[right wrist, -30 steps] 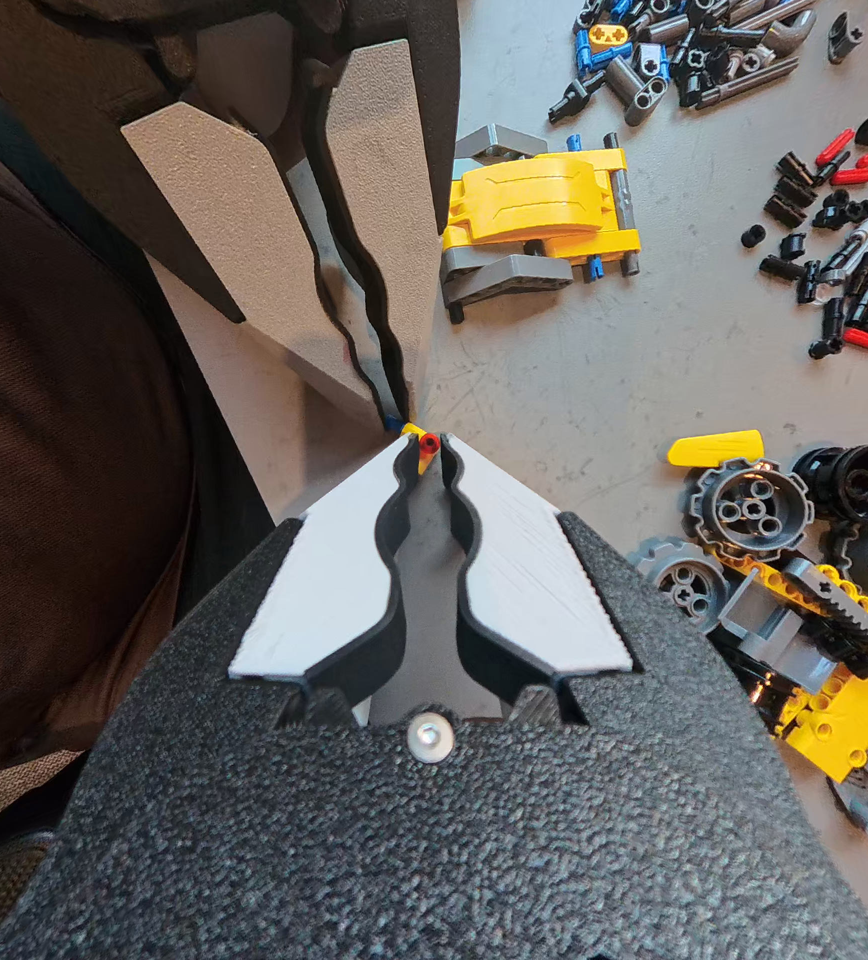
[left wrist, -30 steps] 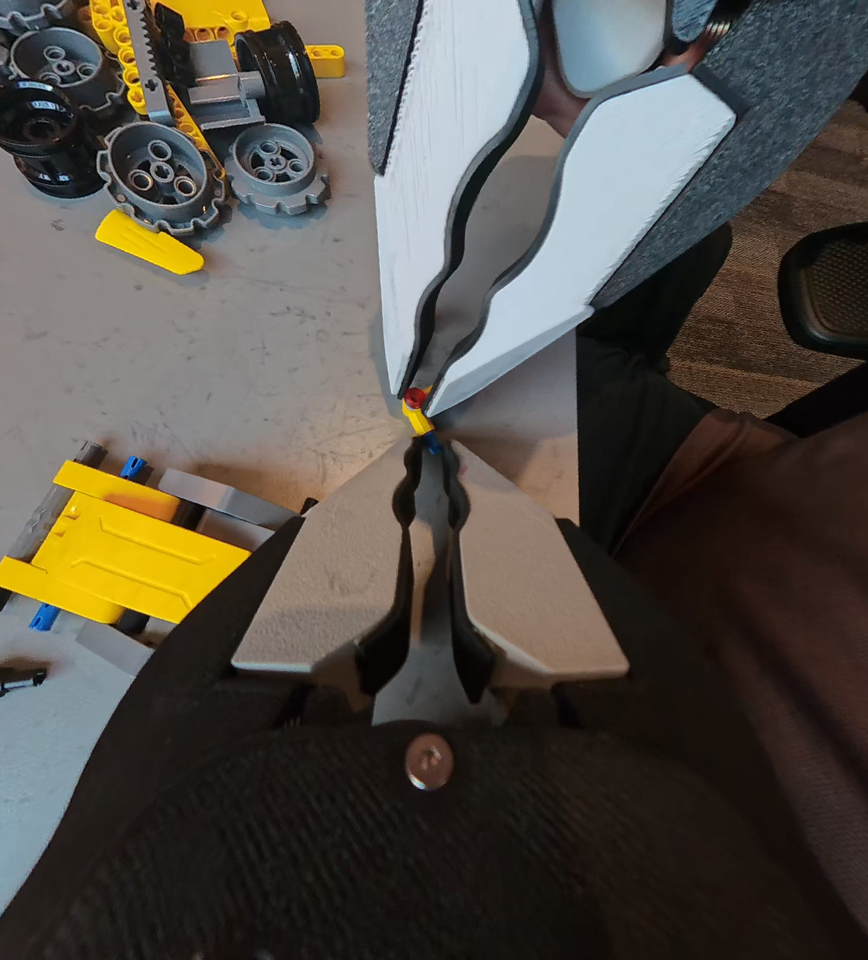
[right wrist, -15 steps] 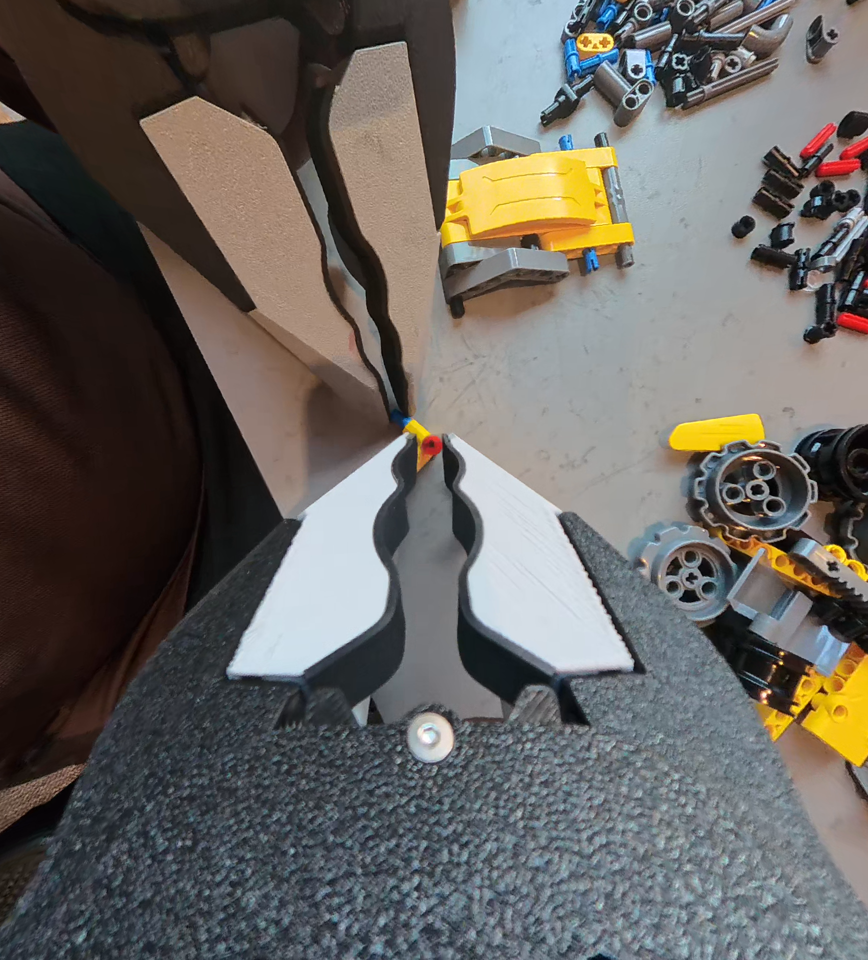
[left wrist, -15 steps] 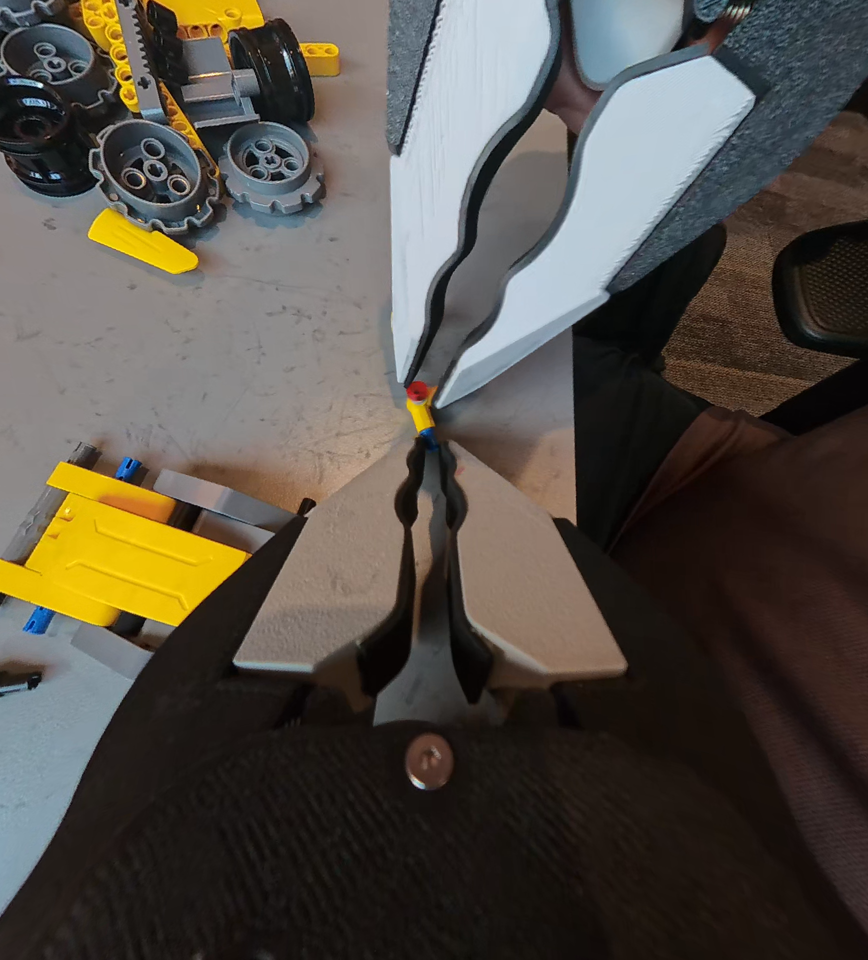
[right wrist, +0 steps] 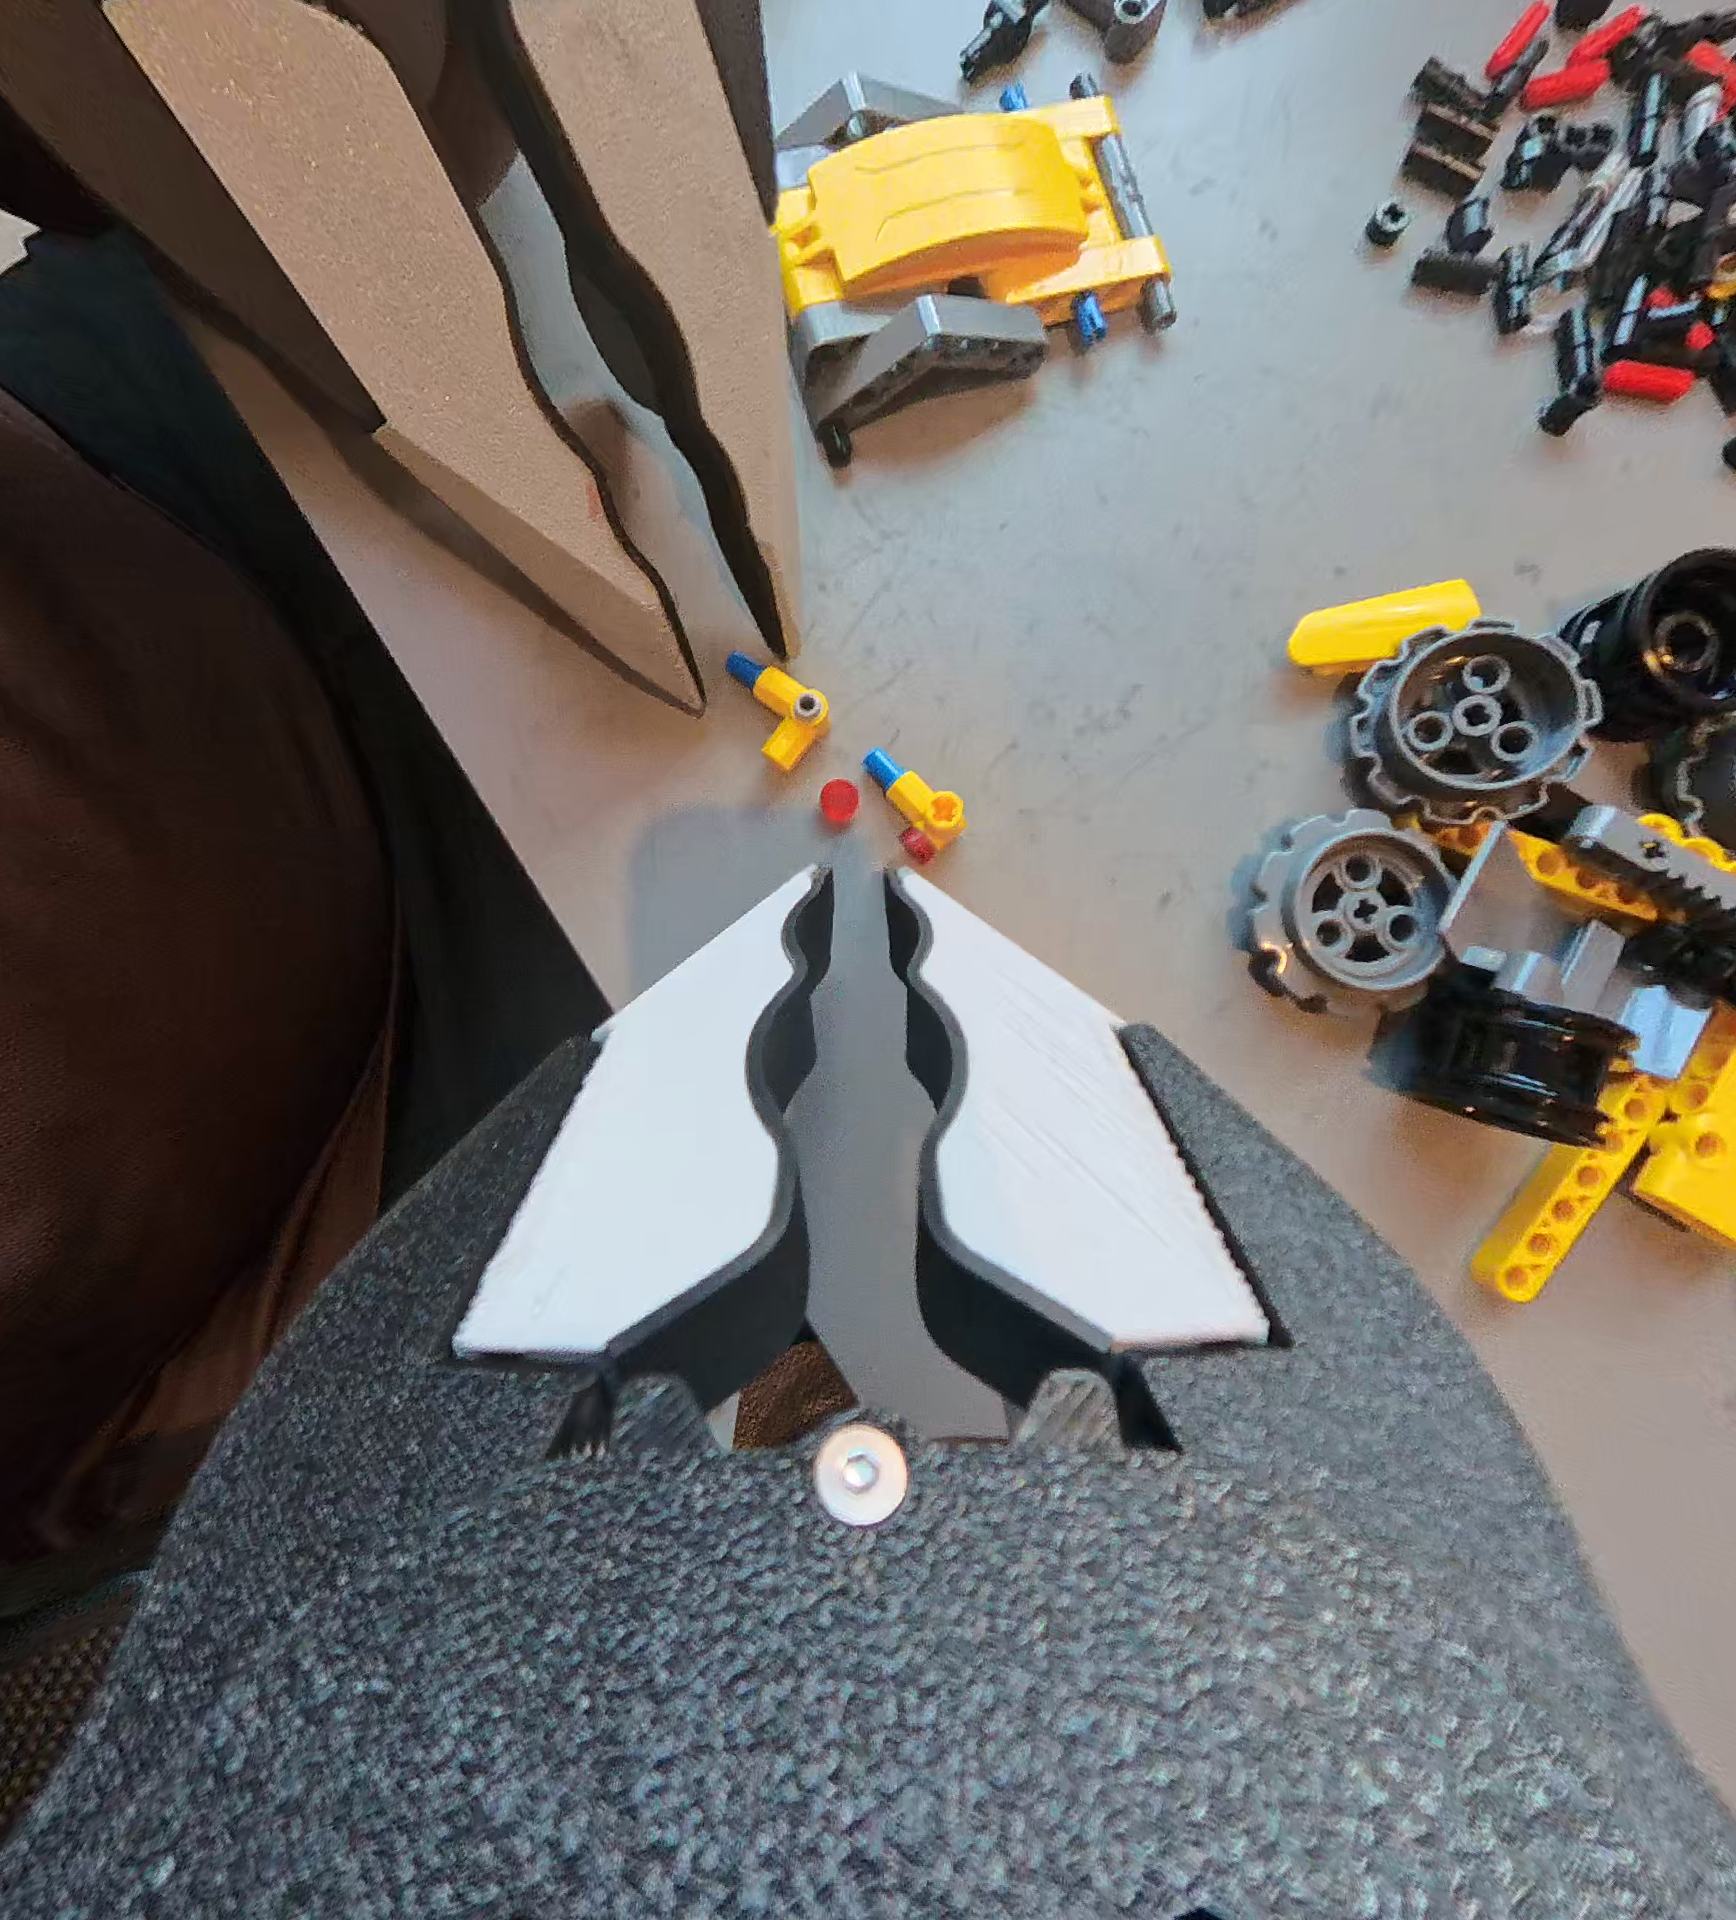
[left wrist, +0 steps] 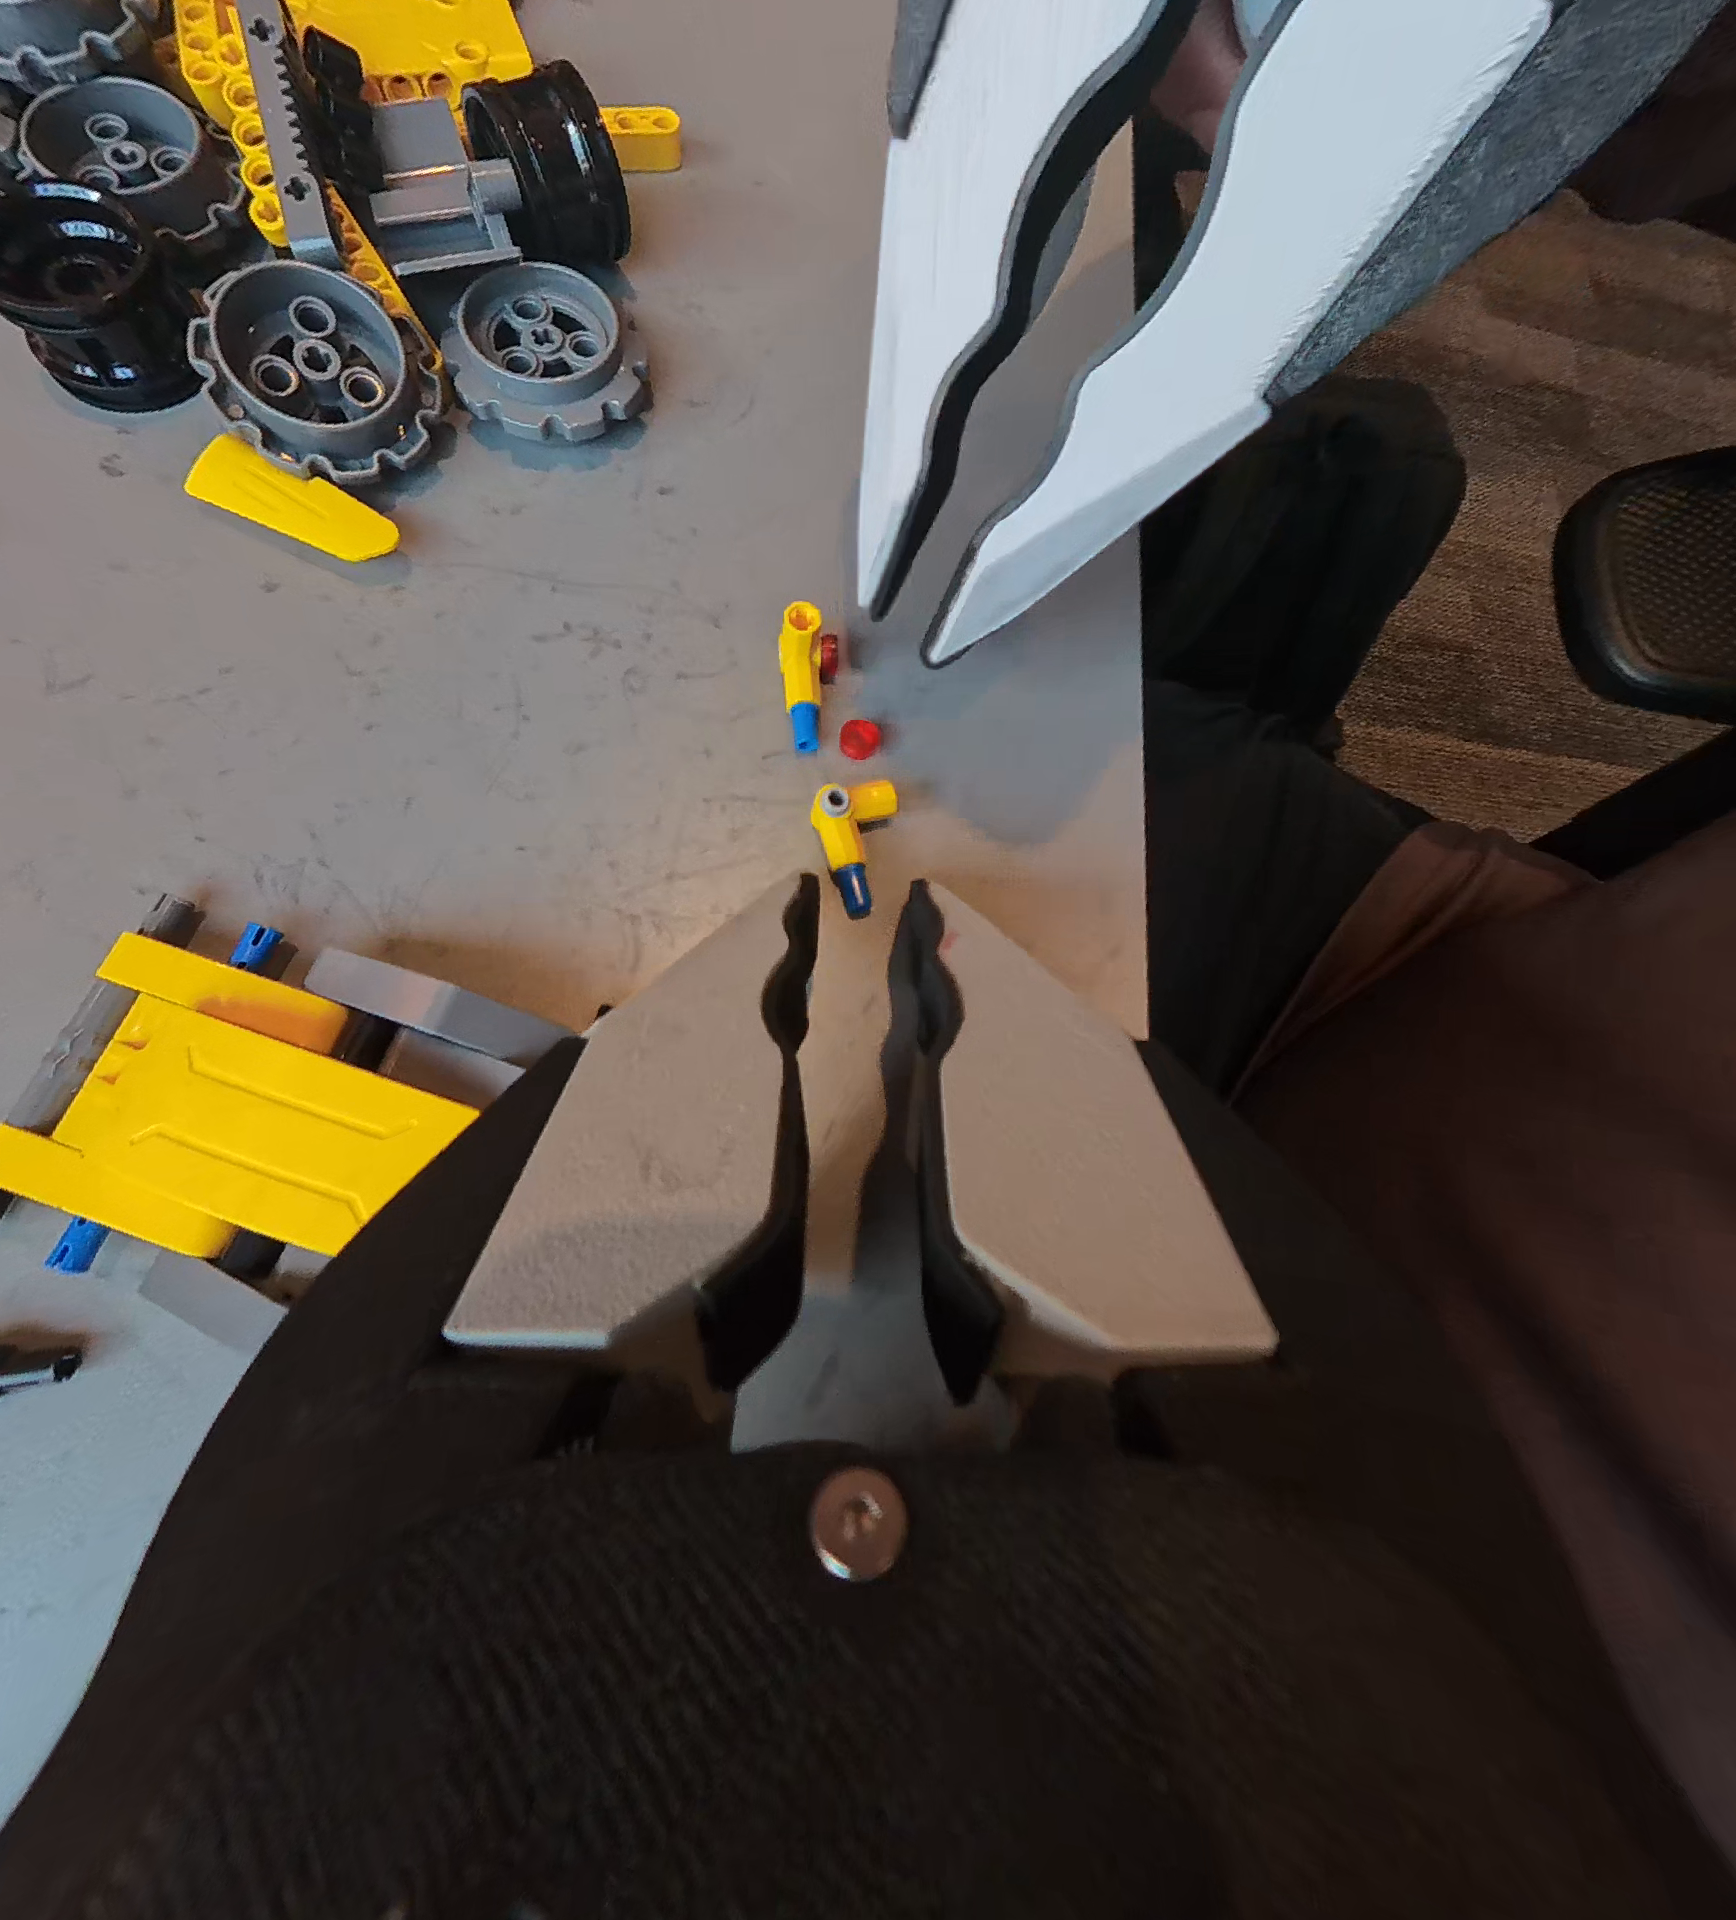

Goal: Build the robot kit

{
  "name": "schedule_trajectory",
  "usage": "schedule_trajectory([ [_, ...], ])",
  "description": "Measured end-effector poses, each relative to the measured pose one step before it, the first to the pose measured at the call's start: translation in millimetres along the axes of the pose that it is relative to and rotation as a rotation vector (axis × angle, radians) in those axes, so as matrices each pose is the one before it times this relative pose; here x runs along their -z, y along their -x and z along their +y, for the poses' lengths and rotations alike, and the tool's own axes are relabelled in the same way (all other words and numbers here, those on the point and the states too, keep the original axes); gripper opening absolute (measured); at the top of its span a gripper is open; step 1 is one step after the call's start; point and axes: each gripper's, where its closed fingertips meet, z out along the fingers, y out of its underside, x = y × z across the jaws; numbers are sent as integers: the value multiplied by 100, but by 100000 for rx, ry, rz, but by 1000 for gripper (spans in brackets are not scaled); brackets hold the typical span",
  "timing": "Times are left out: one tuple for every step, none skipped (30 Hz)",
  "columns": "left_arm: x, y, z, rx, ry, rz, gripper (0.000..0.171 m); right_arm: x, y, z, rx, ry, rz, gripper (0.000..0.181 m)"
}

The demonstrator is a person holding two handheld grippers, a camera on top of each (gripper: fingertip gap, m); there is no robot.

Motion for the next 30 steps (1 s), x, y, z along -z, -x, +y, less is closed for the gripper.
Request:
schedule_trajectory([
  [-87, -11, -73, -25, 33, -93, 13, -101, 141, 147, -34, 280, -364, 9],
  [-104, 21, -81, -229, 77, -365, 13, -136, 109, -22, 437, -229, 72, 9],
  [-99, 35, -73, -357, 88, -534, 12, -160, 81, -93, 374, -311, 121, 9],
  [-98, 54, -72, -356, 97, -667, 11, -144, 71, -99, 116, -182, -96, 9],
  [-83, 14, -52, -451, 100, -578, 10, -105, -7, -197, 21, -869, 197, 9],
  [-51, 9, -36, -461, 67, -662, 9, -90, -30, -238, -119, -1109, 258, 9],
  [-24, 73, -5, -362, 80, -895, 8, -100, -21, -159, -75, -633, -17, 9],
  [-15, 22, 16, -310, 70, -560, 7, -110, -28, -106, 107, -308, 120, 9],
  [-5, 7, 8, -321, 71, -296, 5, -134, -50, -56, 278, -26, 228, 9],
  [-5, -16, 10, -255, 110, -103, 4, -135, 14, -19, 420, 94, -25, 9],
  [-2, 2, 2, -117, 13, -115, 4, -129, 28, 13, 441, 266, -71, 9],
  [-15, -19, 0, -62, 16, 214, 4, -133, -7, 46, 531, 406, 204, 9],
  [4, -13, 1, 106, -14, 136, 4, -116, 26, 55, 553, 507, 31, 9],
  [3, -1, -1, 118, -3, 108, 4, -90, 27, 9, 438, 242, 109, 9],
  [-2, -1, -4, 18, -3, 60, 4, -47, 50, -52, 347, -104, 7, 9],
  [2, -5, 3, -64, -1, 3, 4, -42, 55, -40, 130, -25, -217, 8],
  [2, -21, 3, -87, -3, 129, 4, -44, 22, -17, 38, 131, -146, 8],
  [5, -44, 1, -26, -34, 356, 5, -30, -12, -42, 65, -65, 51, 8],
  [3, -39, -7, 130, -41, 531, 5, -12, -18, -30, 24, 19, 28, 7],
  [-6, -40, -4, 242, -46, 553, 6, -19, 18, 1, -79, 161, -250, 6],
  [6, -6, -8, 293, -20, 434, 6, -15, 23, -17, 16, 56, -196, 6],
  [-9, 0, -3, 189, 0, 273, 6, -8, 11, -6, 153, 112, -34, 6],
  [-8, -1, -7, -21, 20, 54, 5, -9, 32, -9, 171, 64, -55, 6],
  [-21, 10, 2, -226, 67, -94, 5, -14, 44, -19, 144, -7, -131, 6],
  [-4, 13, 5, -336, 30, -238, 4, 7, 1, -11, 146, -73, 129, 6],
  [-4, -37, 5, -309, 30, 105, 4, 14, -13, -5, -18, -128, 207, 6],
  [6, -22, -3, -192, 5, 18, 4, 89, 21, -85, -221, -707, 80, 6],
  [6, -41, 10, -194, -20, 126, 4, 187, 112, -234, -550, -1837, -618, 6],
  [15, -49, -1, -142, -45, 308, 5, 294, 238, -437, -1311, -3300, -1663, 6],
  [4, -44, 1, -27, -38, 351, 6, 350, 222, -559, -2630, -4233, -2253, 6],
])
